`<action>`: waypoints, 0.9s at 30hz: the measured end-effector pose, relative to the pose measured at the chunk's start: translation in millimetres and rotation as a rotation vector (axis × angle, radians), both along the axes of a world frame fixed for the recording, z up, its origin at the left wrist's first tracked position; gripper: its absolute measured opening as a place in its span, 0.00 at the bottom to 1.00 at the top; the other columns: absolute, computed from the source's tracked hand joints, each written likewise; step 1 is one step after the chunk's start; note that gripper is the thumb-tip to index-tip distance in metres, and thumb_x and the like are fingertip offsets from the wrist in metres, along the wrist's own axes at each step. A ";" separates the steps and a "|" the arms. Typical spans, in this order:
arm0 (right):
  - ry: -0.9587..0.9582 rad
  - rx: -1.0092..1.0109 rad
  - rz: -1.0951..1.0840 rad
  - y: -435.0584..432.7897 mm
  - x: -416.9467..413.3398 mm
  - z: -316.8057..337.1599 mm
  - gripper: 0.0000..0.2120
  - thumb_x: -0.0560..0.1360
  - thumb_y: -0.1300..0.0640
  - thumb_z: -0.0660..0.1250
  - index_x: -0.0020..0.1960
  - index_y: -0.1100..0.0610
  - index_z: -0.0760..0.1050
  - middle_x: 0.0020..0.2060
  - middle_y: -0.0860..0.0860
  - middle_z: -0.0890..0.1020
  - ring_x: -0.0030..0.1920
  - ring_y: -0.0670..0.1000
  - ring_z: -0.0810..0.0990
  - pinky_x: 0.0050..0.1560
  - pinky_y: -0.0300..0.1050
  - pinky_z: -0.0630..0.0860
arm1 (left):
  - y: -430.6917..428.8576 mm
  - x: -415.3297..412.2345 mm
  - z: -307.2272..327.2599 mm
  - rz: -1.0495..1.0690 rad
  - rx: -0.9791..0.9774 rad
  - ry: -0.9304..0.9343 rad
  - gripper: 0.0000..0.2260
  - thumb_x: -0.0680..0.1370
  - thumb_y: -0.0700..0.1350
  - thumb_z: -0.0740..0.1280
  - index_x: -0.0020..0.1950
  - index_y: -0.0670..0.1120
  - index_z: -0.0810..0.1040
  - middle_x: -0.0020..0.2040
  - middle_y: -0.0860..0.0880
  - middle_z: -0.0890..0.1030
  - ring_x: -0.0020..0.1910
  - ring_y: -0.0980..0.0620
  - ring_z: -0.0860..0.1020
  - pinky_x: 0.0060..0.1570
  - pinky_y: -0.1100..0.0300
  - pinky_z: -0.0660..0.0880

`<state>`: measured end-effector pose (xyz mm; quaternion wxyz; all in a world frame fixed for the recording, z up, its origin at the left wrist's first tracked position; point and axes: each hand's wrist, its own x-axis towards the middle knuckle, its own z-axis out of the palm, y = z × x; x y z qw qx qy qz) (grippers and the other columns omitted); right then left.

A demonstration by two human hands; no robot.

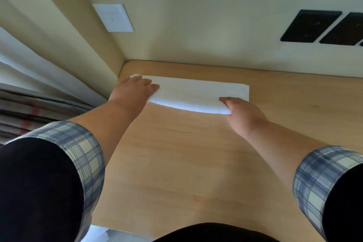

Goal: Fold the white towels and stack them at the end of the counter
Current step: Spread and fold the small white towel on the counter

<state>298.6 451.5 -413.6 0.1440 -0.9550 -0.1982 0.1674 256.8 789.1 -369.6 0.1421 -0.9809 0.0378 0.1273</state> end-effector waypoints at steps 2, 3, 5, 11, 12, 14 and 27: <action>-0.016 -0.006 0.035 15.9 5.1 -7.2 0.27 0.80 0.63 0.58 0.78 0.49 0.63 0.74 0.48 0.69 0.72 0.53 0.68 0.69 0.46 0.65 | 18.4 7.1 -7.4 -0.002 0.023 0.002 0.33 0.78 0.34 0.58 0.78 0.58 0.55 0.79 0.53 0.58 0.78 0.47 0.53 0.75 0.50 0.55; -0.029 -0.013 0.056 22.4 7.3 -10.9 0.27 0.80 0.63 0.57 0.78 0.49 0.62 0.73 0.49 0.70 0.72 0.53 0.68 0.69 0.47 0.65 | 25.6 10.0 -11.0 -0.001 0.040 0.002 0.34 0.77 0.34 0.58 0.79 0.59 0.53 0.80 0.53 0.56 0.79 0.47 0.51 0.76 0.50 0.53; -0.034 -0.036 0.084 34.7 12.4 -18.3 0.28 0.80 0.63 0.57 0.78 0.49 0.60 0.75 0.50 0.67 0.75 0.53 0.64 0.71 0.47 0.62 | 38.5 13.2 -19.1 0.006 0.071 -0.008 0.36 0.77 0.33 0.58 0.79 0.59 0.51 0.81 0.53 0.53 0.79 0.47 0.48 0.76 0.49 0.51; -0.041 -0.145 0.154 62.1 18.6 -34.6 0.31 0.82 0.54 0.58 0.81 0.49 0.50 0.81 0.52 0.49 0.80 0.54 0.46 0.79 0.51 0.46 | 59.0 1.5 -52.0 0.105 0.062 0.085 0.41 0.76 0.32 0.59 0.80 0.56 0.41 0.81 0.50 0.45 0.79 0.46 0.42 0.77 0.48 0.47; -0.044 -0.166 0.170 63.8 16.8 -37.3 0.32 0.81 0.51 0.57 0.81 0.48 0.47 0.81 0.53 0.47 0.80 0.54 0.43 0.79 0.52 0.45 | 60.5 -2.2 -57.9 0.137 0.035 0.110 0.41 0.77 0.33 0.60 0.80 0.56 0.38 0.81 0.49 0.43 0.79 0.45 0.42 0.77 0.48 0.47; -0.052 -0.207 0.182 63.4 14.4 -43.2 0.34 0.81 0.43 0.54 0.81 0.47 0.41 0.81 0.51 0.41 0.80 0.53 0.38 0.79 0.52 0.41 | 62.8 -8.1 -67.7 0.195 -0.054 0.129 0.42 0.78 0.34 0.60 0.79 0.56 0.36 0.81 0.48 0.40 0.79 0.45 0.42 0.77 0.49 0.49; 0.019 -0.298 0.195 42.2 25.0 -46.7 0.42 0.72 0.24 0.39 0.76 0.42 0.26 0.76 0.47 0.27 0.76 0.49 0.27 0.75 0.51 0.33 | 51.5 4.7 -70.8 0.217 -0.238 0.232 0.42 0.77 0.35 0.56 0.78 0.56 0.30 0.79 0.47 0.31 0.78 0.45 0.34 0.76 0.48 0.38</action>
